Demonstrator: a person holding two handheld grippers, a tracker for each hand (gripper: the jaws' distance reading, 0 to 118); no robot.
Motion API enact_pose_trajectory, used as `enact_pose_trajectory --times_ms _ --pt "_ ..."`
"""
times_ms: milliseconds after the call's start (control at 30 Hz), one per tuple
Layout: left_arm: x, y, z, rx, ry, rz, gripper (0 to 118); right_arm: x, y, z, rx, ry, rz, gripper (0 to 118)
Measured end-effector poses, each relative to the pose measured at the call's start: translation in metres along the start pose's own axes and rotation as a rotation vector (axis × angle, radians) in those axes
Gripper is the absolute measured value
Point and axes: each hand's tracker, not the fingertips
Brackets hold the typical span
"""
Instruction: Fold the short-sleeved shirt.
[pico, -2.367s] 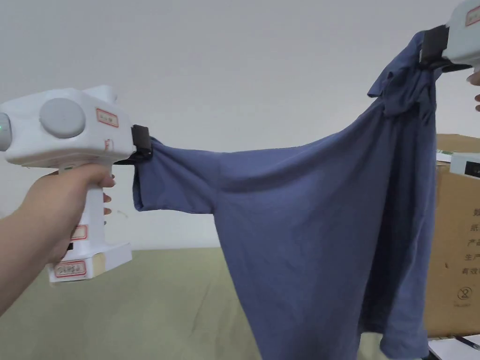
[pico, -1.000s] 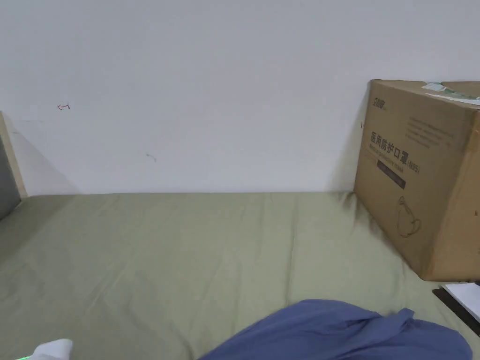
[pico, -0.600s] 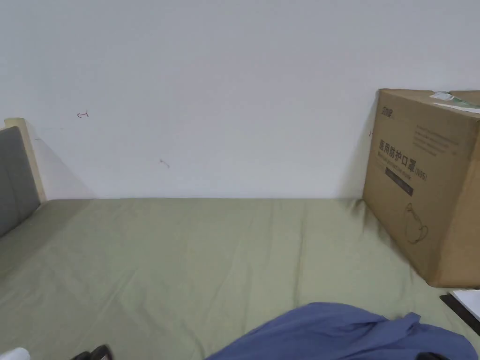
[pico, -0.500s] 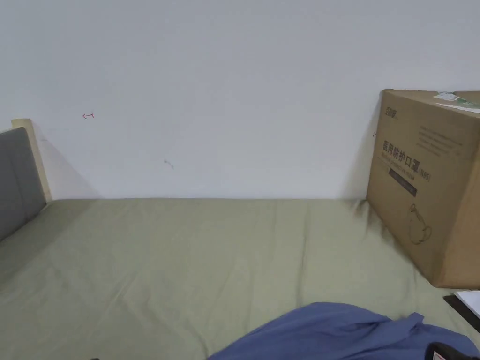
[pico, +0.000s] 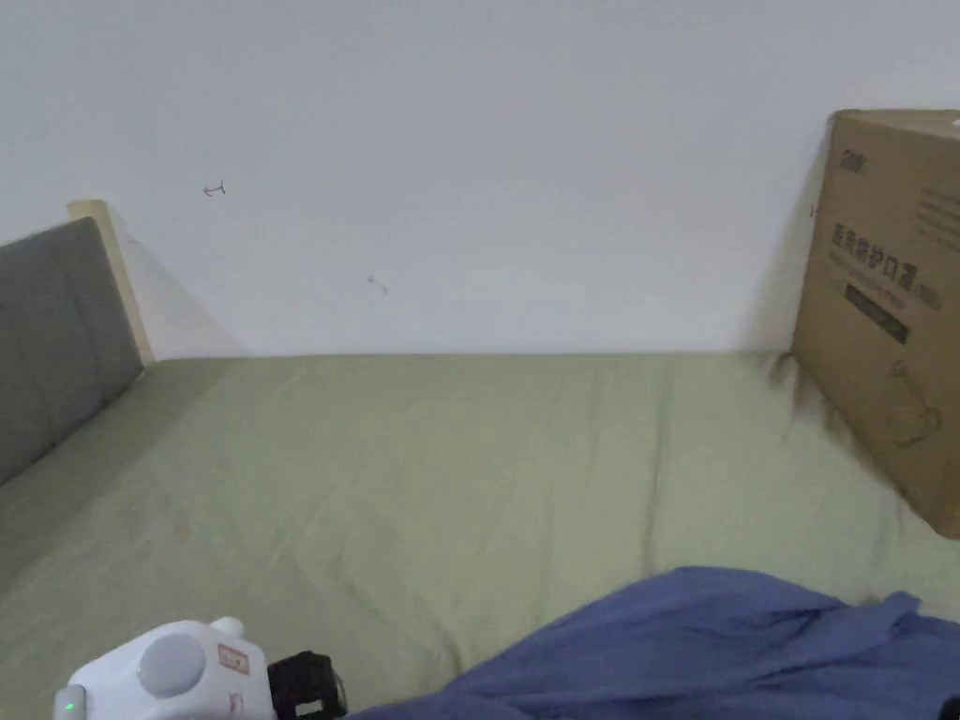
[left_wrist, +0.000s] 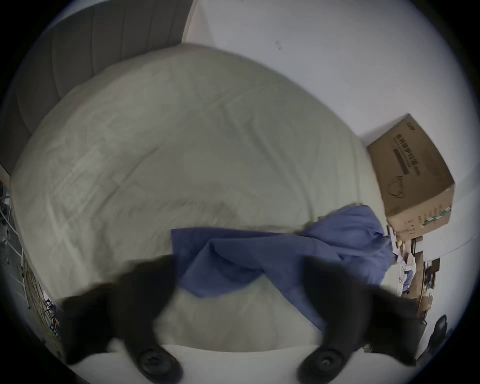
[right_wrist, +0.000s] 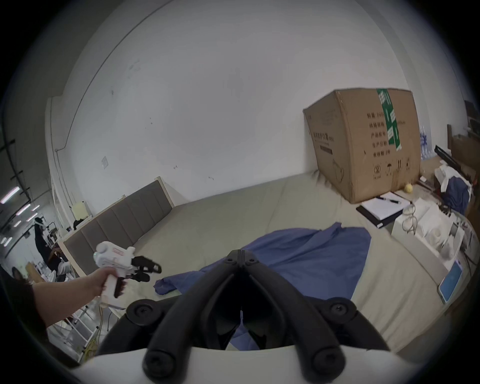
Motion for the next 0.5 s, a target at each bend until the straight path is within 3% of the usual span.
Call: enact_pose_trajectory --times_ms 233,333,367,400,433,500 --pt "0.033 -0.008 -0.065 -0.078 0.026 -0.078 111 0.007 -0.013 -0.028 -0.102 -0.021 -0.013 0" --pt "0.062 -0.038 -0.066 0.038 0.097 -0.204 80 0.006 -0.018 -0.041 -0.134 -0.018 -0.018 0" --pt "0.071 -0.049 -0.061 0.094 0.065 -0.266 80 0.004 -0.020 -0.046 -0.140 -0.016 -0.015 0" --pt "0.080 -0.058 -0.059 0.090 0.004 -0.296 20 0.003 -0.021 -0.052 -0.146 -0.014 -0.014 0" --pt "0.083 -0.064 -0.056 0.070 -0.073 -0.284 7 0.003 -0.021 -0.057 -0.151 -0.013 -0.013 0" --pt "0.085 -0.074 -0.055 0.028 -0.190 -0.236 7 0.004 -0.018 -0.072 -0.160 -0.003 -0.008 0"
